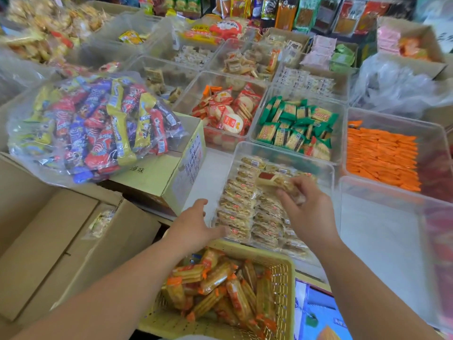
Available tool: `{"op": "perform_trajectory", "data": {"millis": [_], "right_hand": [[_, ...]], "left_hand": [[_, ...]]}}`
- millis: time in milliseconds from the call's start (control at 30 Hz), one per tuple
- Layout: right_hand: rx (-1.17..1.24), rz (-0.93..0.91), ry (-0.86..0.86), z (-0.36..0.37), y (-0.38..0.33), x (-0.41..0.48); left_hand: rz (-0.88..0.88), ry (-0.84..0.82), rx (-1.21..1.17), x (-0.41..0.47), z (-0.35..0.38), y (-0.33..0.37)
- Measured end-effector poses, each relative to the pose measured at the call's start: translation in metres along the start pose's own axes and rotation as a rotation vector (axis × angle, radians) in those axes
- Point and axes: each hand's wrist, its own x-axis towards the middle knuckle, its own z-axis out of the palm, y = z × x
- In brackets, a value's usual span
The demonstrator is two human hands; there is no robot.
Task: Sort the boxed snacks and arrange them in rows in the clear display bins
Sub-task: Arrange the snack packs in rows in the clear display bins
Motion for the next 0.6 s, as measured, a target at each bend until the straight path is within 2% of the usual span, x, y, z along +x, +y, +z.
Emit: {"op": "perform_trajectory", "data": {"millis": [100, 200, 400, 600], "right_hand": [[-0.068, 0.067, 0.036, 0.004, 0.006, 0.028], [-0.161, 0.079, -0.004, 0.018, 0.005, 0.056], [-0.392, 0.11, -0.219, 0.061, 0.0, 0.088], [-0.475, 0.121, -0.492, 0.093, -0.002, 0.085]], "left_hand": [[0.013, -0.09, 0.14, 0.013, 0.001, -0.003], [0.023, -0.15, 0.149, 0.02, -0.004, -0.002], [0.043, -0.171, 0.138, 0.023, -0.007, -0.005], [0.072, -0.146, 0.146, 0.019, -0.005, -0.007]]}}
